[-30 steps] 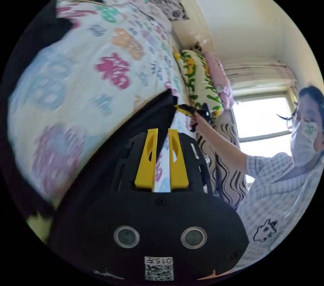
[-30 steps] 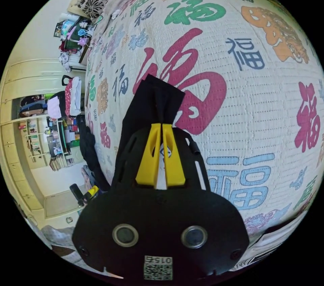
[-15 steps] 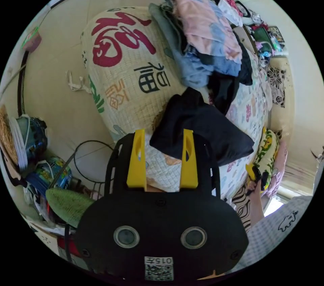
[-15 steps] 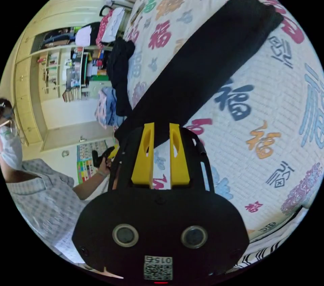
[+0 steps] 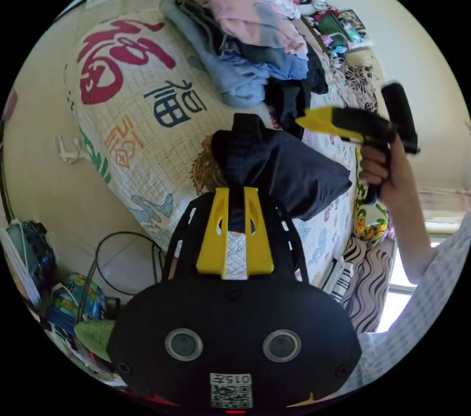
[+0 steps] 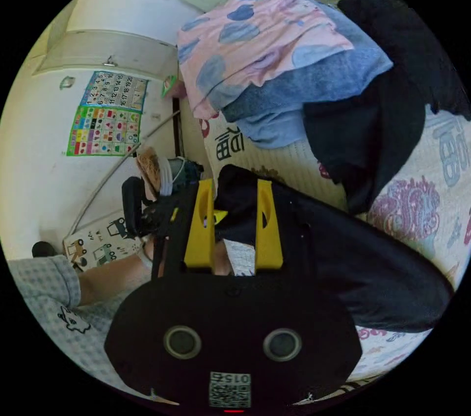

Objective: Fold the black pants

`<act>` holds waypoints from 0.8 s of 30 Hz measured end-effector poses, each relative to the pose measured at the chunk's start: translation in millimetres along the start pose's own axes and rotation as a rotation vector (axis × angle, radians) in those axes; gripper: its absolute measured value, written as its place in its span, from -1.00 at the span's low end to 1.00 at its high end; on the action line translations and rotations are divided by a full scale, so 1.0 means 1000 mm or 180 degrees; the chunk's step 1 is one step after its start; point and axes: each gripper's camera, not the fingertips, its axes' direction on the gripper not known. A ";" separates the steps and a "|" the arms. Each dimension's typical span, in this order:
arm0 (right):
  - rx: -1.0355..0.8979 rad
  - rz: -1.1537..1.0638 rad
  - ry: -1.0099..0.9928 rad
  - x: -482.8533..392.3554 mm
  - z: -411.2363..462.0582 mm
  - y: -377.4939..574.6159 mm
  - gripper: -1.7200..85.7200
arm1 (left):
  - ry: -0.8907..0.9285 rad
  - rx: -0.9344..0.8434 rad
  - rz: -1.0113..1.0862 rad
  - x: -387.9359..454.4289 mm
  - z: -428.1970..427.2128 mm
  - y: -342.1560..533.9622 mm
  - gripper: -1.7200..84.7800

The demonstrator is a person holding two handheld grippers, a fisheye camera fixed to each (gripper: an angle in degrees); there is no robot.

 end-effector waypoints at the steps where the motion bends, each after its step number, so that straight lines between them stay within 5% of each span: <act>1: -0.0130 0.0007 -0.0005 -0.007 0.020 -0.019 -0.67 | -0.0084 0.0032 0.0081 -0.002 -0.007 0.004 -0.79; 8: -0.1179 -0.0032 0.0945 -0.023 0.162 -0.084 -0.79 | 0.0015 -0.0149 0.0056 -0.056 -0.026 0.013 -0.70; 14: -0.0545 -0.0332 0.0666 -0.029 0.162 -0.087 -0.86 | 0.0561 -0.0193 -0.0210 -0.115 -0.047 0.019 -0.69; 24: -0.1318 -0.0864 0.0729 -0.035 0.228 -0.121 -0.84 | 0.0644 -0.0483 -0.0274 -0.163 -0.084 0.025 -0.76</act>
